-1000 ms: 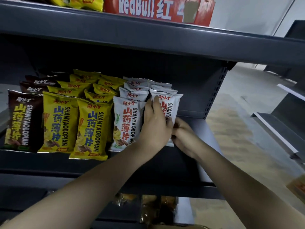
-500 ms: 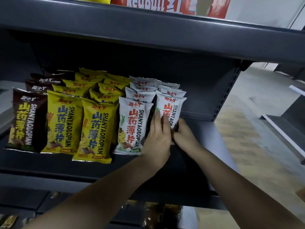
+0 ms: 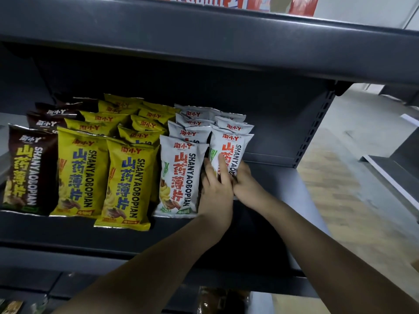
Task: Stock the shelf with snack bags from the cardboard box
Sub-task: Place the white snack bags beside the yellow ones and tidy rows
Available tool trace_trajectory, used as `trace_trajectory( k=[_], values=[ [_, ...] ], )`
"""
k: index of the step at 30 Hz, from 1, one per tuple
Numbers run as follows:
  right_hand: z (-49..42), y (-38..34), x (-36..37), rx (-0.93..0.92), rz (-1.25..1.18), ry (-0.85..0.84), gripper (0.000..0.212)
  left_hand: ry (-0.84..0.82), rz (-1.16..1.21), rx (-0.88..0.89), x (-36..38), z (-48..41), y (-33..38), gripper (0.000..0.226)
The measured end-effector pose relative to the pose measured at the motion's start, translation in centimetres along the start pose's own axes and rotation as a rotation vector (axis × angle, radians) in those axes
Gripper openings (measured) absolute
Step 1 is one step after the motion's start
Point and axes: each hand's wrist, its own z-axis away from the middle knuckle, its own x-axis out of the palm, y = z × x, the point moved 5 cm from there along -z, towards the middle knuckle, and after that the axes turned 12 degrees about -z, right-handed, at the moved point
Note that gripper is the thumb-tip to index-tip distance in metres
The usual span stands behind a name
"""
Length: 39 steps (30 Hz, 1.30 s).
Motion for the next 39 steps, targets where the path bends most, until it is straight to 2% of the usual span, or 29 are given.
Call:
trace_trajectory(
  k=[3,6,8,13,16,19,21,25,29,33,35,39],
  values=[
    [-0.3,-0.3,-0.1,-0.013,0.014,0.011,0.043,0.049,0.051,-0.004,-0.4,0.0,-0.3,0.060],
    [0.2,-0.6,-0.4,0.002,0.045,0.031,0.040,0.054,0.073,0.026,-1.2,0.6,-0.4,0.088],
    [1.0,-1.0,-0.8,0.014,0.106,0.091,0.033,0.069,0.042,0.078,-2.2,1.3,-0.2,0.090],
    [3.0,-1.2,-1.9,0.023,0.257,0.131,0.029,0.115,0.152,0.206,-4.8,3.8,1.0,0.069],
    [4.2,-1.4,-2.9,0.043,0.341,0.121,0.012,0.118,0.229,0.267,-6.5,5.1,2.3,0.056],
    [6.2,-2.9,-3.7,0.022,0.347,0.122,0.021,0.100,0.278,0.315,-8.1,6.9,3.3,0.056],
    [8.1,-3.6,-4.1,0.040,0.371,0.117,0.034,0.079,0.375,0.294,-8.8,8.6,3.6,0.048],
    [12.7,-4.8,-5.2,0.011,0.313,0.110,0.030,0.046,0.596,0.239,-9.8,12.0,4.0,0.045],
    [18.1,-4.6,-6.4,0.041,0.258,0.107,0.028,-0.057,0.631,0.270,-9.1,15.7,3.9,0.036],
    [23.2,-2.7,-7.3,0.146,0.254,0.098,0.025,-0.130,0.471,0.302,-7.0,19.4,4.4,0.022],
    [25.4,-1.8,-7.6,0.177,0.234,0.083,0.021,-0.187,0.403,0.330,-5.9,21.1,4.8,0.026],
    [29.5,0.3,-7.5,0.224,0.149,0.003,0.023,-0.441,0.341,0.333,-2.5,25.0,5.7,0.021]
  ],
)
